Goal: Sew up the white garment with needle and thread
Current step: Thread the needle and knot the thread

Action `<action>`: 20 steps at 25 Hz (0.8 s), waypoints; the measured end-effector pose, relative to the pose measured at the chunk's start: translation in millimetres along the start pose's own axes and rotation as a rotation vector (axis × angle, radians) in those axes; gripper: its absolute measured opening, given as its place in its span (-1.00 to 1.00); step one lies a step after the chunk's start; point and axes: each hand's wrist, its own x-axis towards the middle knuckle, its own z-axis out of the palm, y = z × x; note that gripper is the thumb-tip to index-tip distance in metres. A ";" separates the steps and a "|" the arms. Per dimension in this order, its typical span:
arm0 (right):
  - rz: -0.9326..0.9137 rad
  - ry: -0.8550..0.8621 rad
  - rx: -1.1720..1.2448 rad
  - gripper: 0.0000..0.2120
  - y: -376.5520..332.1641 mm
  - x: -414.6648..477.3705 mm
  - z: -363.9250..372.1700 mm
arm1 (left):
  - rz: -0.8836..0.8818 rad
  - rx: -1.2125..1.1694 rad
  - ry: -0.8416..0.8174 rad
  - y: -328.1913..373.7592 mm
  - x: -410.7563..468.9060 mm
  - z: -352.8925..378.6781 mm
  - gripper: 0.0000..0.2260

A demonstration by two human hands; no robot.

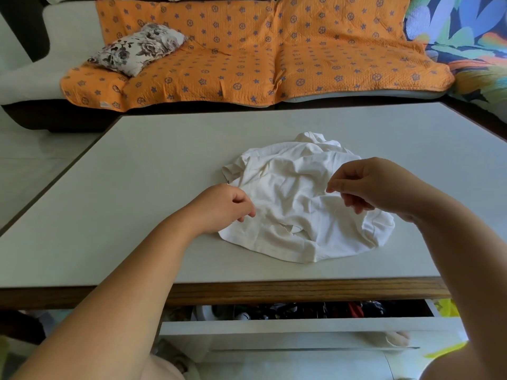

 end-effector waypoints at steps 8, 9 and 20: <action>0.009 0.066 0.035 -0.83 4.5 1.8 -5.7 | -0.030 0.039 -0.004 -3.1 -2.0 -3.1 -0.79; 0.008 0.074 0.035 -0.83 4.7 1.7 -6.6 | -0.036 0.037 -0.009 -4.5 -1.7 -3.7 -0.79; -0.145 -0.047 -0.044 -0.84 -10.0 -3.0 25.2 | 0.301 -0.206 -0.125 35.8 -3.4 29.6 -0.38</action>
